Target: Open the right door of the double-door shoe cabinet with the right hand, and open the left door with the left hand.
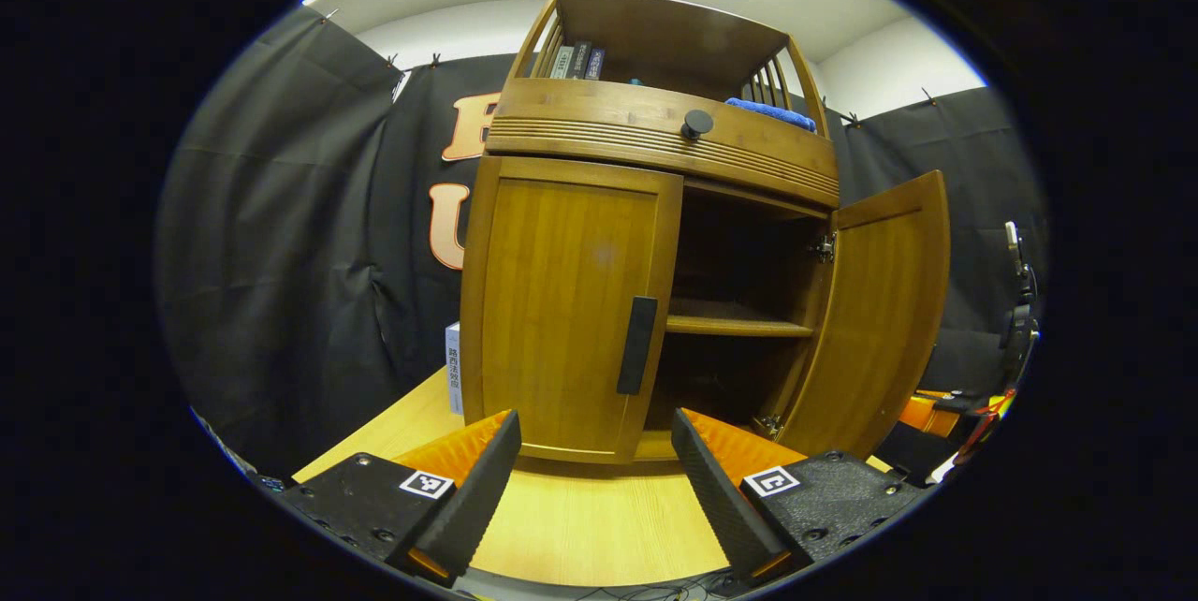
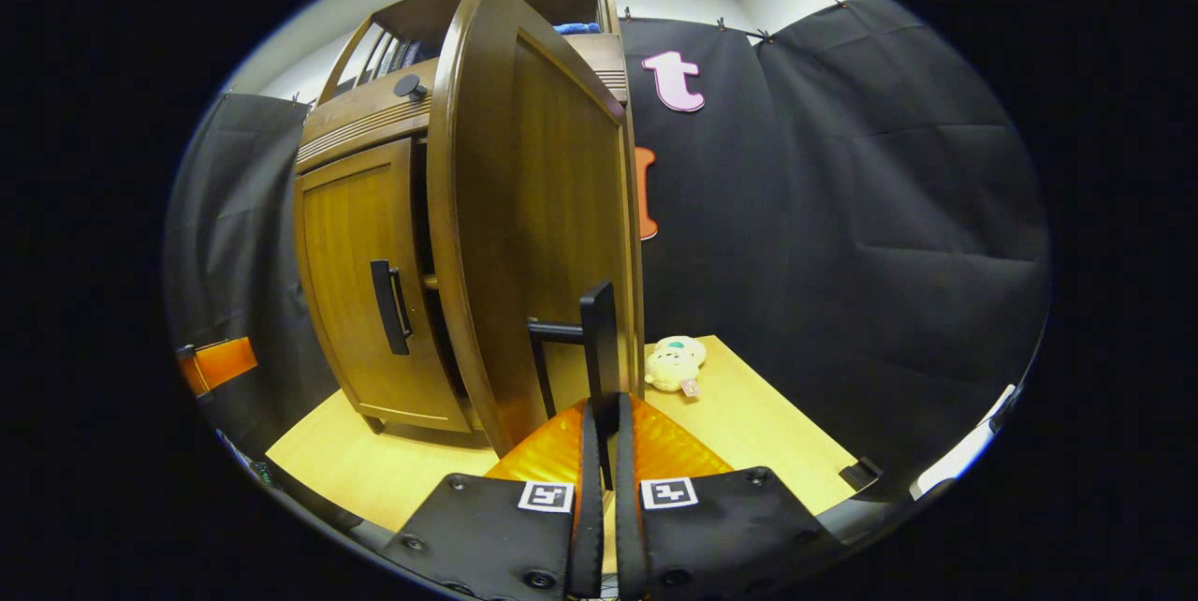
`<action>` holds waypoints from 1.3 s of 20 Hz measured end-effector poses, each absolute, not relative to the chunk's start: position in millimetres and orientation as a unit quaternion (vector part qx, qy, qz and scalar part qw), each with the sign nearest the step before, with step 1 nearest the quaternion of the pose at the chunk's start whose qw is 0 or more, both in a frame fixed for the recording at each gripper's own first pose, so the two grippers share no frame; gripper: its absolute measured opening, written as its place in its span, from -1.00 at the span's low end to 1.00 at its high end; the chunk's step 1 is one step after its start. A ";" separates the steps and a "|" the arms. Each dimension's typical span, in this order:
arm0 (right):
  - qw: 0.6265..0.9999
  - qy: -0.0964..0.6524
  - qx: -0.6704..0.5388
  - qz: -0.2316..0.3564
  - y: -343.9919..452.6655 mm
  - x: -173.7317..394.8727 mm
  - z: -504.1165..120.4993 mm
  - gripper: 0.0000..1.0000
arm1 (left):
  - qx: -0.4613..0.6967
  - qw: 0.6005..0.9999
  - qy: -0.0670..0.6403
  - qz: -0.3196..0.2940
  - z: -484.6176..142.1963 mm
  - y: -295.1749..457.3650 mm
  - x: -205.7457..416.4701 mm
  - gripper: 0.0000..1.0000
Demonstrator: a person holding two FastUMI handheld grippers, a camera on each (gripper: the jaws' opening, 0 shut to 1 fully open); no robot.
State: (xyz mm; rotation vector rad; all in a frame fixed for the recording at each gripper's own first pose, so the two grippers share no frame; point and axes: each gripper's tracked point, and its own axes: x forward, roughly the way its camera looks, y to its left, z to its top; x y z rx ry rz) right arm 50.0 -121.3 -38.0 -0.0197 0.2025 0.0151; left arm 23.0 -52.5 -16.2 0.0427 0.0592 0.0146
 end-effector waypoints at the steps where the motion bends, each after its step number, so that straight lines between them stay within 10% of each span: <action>1: 0.995 0.102 -0.007 0.007 -126.8 49.6 -37.4 -0.73 | 0.021 0.999 0.029 0.008 -17.7 -57.0 26.1 0.94; 26: 0.996 0.083 0.009 -0.028 -248.2 24.5 -13.1 -0.83 | 0.043 0.998 0.009 0.041 -24.1 -89.8 153.8 0.94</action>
